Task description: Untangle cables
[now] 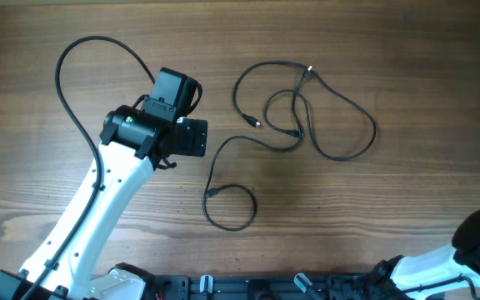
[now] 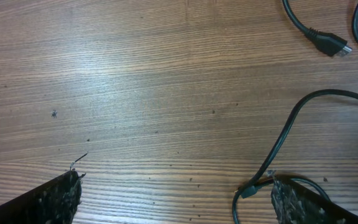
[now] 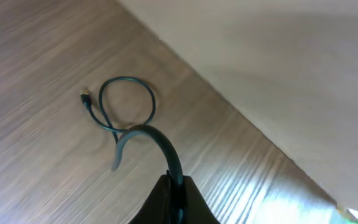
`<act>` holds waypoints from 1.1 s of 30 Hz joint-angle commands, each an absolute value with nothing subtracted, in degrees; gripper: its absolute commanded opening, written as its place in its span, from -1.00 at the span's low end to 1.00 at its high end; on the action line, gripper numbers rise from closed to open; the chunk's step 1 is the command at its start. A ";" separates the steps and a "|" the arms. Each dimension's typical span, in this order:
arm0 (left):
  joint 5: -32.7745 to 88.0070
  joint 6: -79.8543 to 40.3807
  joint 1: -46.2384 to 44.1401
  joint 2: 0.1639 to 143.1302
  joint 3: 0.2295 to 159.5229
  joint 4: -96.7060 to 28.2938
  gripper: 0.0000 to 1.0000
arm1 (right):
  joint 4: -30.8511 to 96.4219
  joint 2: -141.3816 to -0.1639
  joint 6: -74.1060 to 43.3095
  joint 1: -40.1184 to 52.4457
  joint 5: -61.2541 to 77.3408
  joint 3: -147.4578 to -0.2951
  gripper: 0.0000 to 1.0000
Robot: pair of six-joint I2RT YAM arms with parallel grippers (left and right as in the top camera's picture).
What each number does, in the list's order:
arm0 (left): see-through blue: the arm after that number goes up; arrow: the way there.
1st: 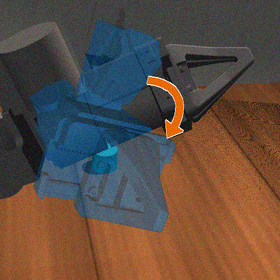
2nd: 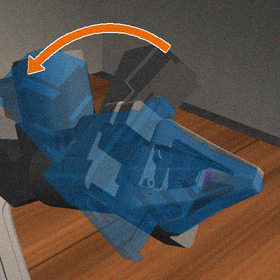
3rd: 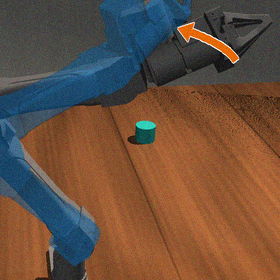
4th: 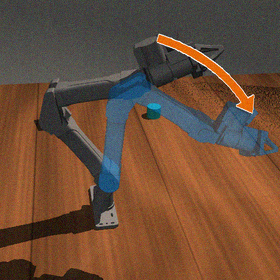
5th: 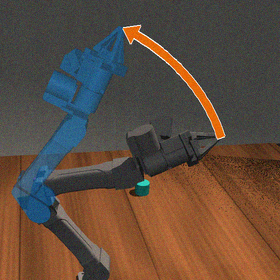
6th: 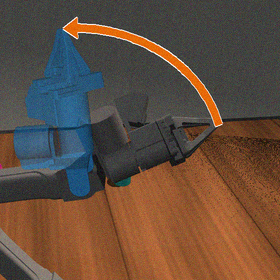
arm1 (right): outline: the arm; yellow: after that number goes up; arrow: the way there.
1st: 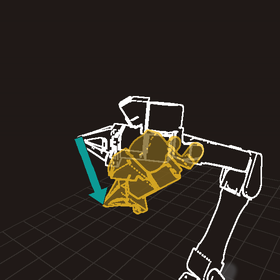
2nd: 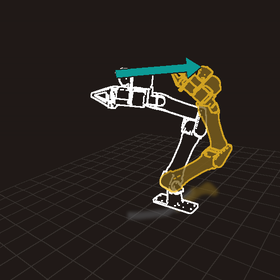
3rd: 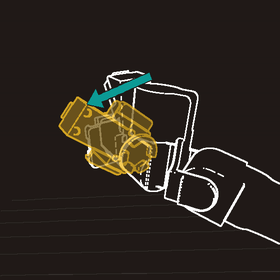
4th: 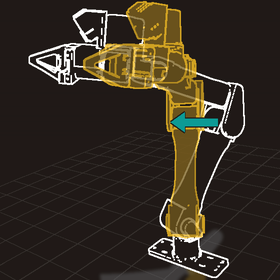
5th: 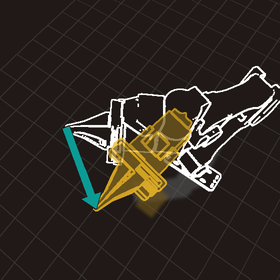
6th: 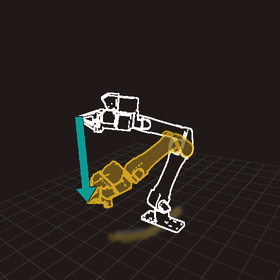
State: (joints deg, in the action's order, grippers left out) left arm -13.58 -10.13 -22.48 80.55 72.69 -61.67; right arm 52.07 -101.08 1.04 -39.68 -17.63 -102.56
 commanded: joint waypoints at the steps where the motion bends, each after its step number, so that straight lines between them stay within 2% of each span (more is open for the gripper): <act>1: -13.47 -9.41 -22.26 79.72 72.64 -61.69 1.00 | 50.57 -102.02 -3.40 -43.29 -13.67 -102.63 -0.67; 4: -13.47 -9.41 -22.26 79.72 72.64 -61.69 1.00 | 50.35 -102.06 -3.70 -45.23 -9.98 -102.63 -0.60; 6: -13.47 -9.41 -22.26 79.72 72.64 -61.69 1.00 | 50.15 -102.24 -5.17 -45.36 -9.76 -102.63 -0.04; 10: -13.47 -9.41 -22.26 79.72 72.64 -61.69 1.00 | 50.19 -102.69 -5.13 -45.34 -2.24 -102.63 0.42; 13: -13.47 -9.41 -22.26 79.72 72.64 -61.69 1.00 | 50.19 -102.94 -5.13 -45.34 12.14 -102.61 0.95; 16: -13.47 -9.41 -22.26 79.72 72.64 -61.69 1.00 | 51.09 -102.94 -5.10 -45.23 19.53 -102.61 0.99; 23: -13.47 -9.41 -22.26 79.72 72.64 -61.69 1.00 | 58.08 -103.07 -4.51 -44.05 19.81 -102.61 0.99; 33: -13.47 -9.41 -22.26 79.72 72.64 -61.69 1.00 | 62.76 -107.94 -8.47 -43.35 10.07 -96.77 1.00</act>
